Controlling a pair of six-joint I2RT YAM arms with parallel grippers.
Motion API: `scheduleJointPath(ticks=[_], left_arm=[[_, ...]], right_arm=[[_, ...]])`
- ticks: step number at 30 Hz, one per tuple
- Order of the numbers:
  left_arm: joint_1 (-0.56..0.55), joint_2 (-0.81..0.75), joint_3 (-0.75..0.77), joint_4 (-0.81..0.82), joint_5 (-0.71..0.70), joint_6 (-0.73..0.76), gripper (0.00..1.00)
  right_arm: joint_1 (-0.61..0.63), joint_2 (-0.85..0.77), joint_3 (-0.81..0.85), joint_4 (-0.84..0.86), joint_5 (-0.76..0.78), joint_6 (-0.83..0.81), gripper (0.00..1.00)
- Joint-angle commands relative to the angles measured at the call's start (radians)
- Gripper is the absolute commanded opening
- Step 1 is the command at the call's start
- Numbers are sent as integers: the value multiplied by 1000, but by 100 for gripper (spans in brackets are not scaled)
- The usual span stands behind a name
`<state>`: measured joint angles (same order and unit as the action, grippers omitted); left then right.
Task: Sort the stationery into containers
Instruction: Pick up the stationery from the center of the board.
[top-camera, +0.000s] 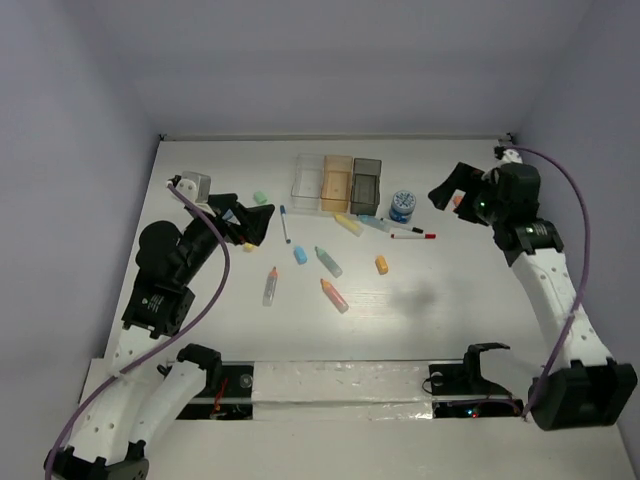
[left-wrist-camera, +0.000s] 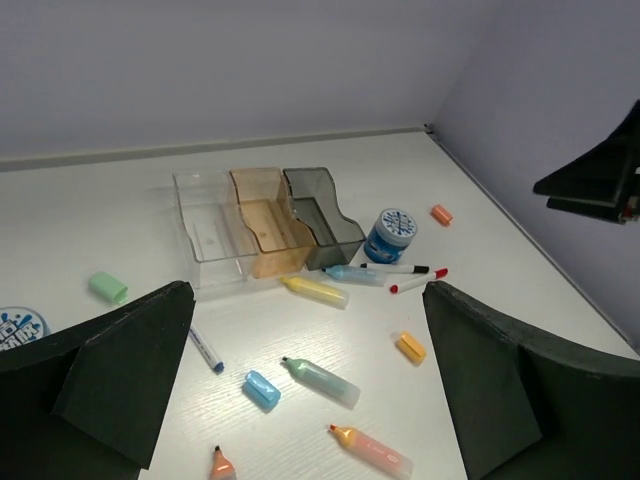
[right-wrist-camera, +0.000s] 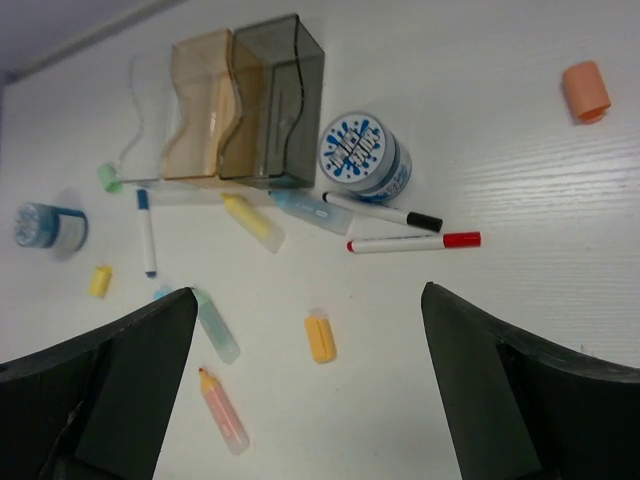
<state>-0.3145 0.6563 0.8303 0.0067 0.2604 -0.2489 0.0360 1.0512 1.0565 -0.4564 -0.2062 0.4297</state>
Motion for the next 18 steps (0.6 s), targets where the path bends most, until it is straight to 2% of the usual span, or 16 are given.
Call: scheduleJointPath(ticks=[1,3,9,14,18], left_arm=[[-14,-14,-10,46,-26,30,99],[-14,-14,-20,38,-59,36,99],[-32,-12,-23,12,-122,53,99],[-41,-4,-25,9,-135,60,99],[-41,-1,-25,6,-145,62,99]], right_arm=[[100,132,26,67,106,-54,100],[152,197,60,73,148,-87,100],[203,427,128,96,252,-134,100],[216,564,217,81,340,-166,100],[216,648,266,88,347,-181,100]])
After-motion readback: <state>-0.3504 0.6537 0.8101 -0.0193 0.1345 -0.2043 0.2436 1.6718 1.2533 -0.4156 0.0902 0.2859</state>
